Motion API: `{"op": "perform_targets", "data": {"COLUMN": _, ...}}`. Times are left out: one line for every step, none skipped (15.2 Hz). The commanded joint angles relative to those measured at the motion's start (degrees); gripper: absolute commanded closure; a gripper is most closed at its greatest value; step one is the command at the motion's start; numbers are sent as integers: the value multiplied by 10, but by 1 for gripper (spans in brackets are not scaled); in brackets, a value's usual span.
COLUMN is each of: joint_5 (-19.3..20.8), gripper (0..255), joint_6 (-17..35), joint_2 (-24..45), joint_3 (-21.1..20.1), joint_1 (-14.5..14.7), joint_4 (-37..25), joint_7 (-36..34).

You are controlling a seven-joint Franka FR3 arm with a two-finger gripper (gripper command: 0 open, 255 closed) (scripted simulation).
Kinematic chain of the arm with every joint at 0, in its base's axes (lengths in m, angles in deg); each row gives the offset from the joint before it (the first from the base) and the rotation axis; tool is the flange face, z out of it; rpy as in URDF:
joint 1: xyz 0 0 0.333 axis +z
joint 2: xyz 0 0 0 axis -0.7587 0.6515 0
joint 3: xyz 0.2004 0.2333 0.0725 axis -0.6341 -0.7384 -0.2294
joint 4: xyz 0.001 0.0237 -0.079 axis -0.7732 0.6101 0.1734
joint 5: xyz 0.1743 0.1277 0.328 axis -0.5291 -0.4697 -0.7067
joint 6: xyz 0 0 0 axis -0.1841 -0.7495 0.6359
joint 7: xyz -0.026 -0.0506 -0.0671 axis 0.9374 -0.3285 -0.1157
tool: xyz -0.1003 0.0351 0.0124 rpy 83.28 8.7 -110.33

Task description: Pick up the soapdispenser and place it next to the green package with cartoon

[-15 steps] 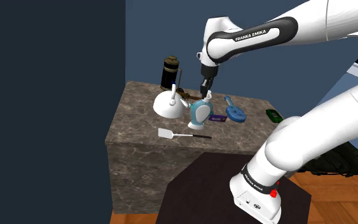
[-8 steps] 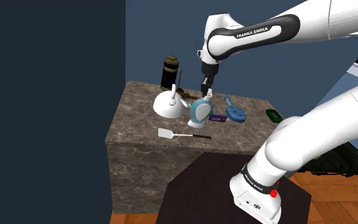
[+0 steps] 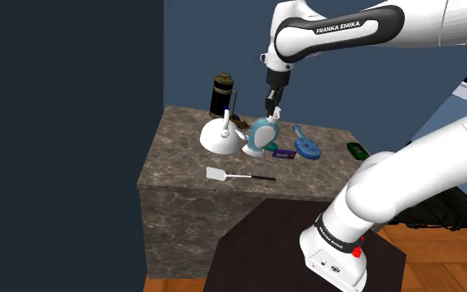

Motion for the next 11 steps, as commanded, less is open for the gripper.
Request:
{"op": "perform_targets", "data": {"joint_5": -1, "gripper": 255, "joint_6": -18, "joint_2": -4, "joint_3": -1, "joint_1": 0, "joint_4": -14, "joint_7": 2}}
{"op": "perform_targets", "data": {"joint_5": -1, "gripper": 255, "joint_6": -26, "joint_2": -6, "joint_3": -1, "joint_1": 0, "joint_4": -20, "joint_7": 3}}
{"op": "perform_targets", "data": {"joint_5": -2, "gripper": 255, "joint_6": -34, "joint_2": -7, "joint_3": -2, "joint_1": 0, "joint_4": -27, "joint_7": 4}}
{"op": "perform_targets", "data": {"joint_5": -2, "gripper": 255, "joint_6": -42, "joint_2": -8, "joint_3": -2, "joint_1": 1, "joint_4": -33, "joint_7": 5}}
{"op": "perform_targets", "data": {"joint_5": -3, "gripper": 255, "joint_6": -49, "joint_2": -9, "joint_3": -2, "joint_1": 1, "joint_4": -40, "joint_7": 6}}
{"op": "perform_targets", "data": {"joint_5": -3, "gripper": 255, "joint_6": -57, "joint_2": -10, "joint_3": -3, "joint_1": 1, "joint_4": -47, "joint_7": 7}}
{"op": "perform_targets", "data": {"joint_5": -4, "gripper": 255, "joint_6": -65, "joint_2": -11, "joint_3": -3, "joint_1": 1, "joint_4": -54, "joint_7": 8}}
{"op": "perform_targets", "data": {"joint_5": -4, "gripper": 255, "joint_6": -73, "joint_2": -12, "joint_3": -4, "joint_1": 1, "joint_4": -61, "joint_7": 9}}
{"op": "perform_targets", "data": {"joint_5": -4, "gripper": 255, "joint_6": -80, "joint_2": -12, "joint_3": -4, "joint_1": 1, "joint_4": -69, "joint_7": 10}}
{"op": "perform_targets", "data": {"joint_5": -5, "gripper": 255, "joint_6": -88, "joint_2": -13, "joint_3": -4, "joint_1": 1, "joint_4": -76, "joint_7": 11}}
{"op": "perform_targets", "data": {"joint_5": -5, "gripper": 255, "joint_6": -96, "joint_2": -13, "joint_3": -5, "joint_1": 1, "joint_4": -83, "joint_7": 12}}
